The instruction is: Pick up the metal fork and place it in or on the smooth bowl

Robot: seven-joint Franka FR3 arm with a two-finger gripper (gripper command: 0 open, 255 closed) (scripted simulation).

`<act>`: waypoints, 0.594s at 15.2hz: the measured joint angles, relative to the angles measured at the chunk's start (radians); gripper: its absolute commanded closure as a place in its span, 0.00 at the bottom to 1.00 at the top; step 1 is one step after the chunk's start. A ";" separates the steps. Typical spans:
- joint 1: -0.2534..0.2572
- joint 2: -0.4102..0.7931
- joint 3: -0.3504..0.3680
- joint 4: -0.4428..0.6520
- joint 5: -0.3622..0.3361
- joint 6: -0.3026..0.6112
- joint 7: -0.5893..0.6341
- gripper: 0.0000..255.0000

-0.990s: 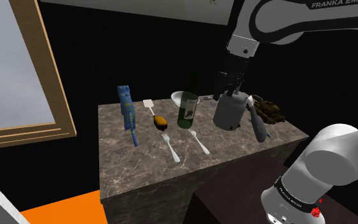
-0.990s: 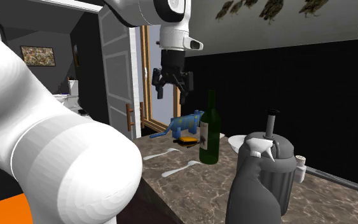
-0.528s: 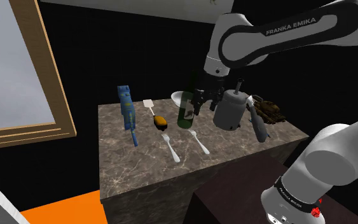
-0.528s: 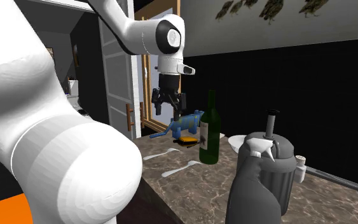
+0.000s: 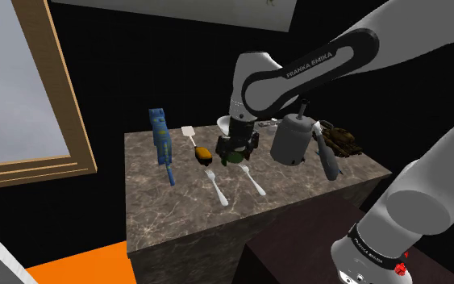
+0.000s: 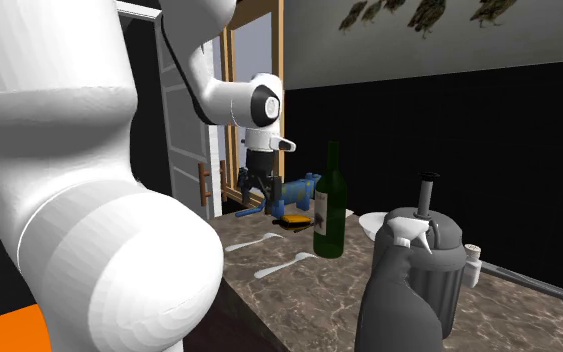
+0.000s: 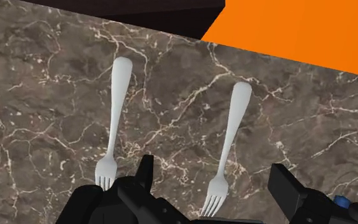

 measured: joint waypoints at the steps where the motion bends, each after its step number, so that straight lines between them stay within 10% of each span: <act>1: 0.003 0.042 0.011 0.008 -0.013 0.026 0.031 0.00; 9: 0.037 0.333 0.017 0.140 -0.142 0.130 0.226 0.00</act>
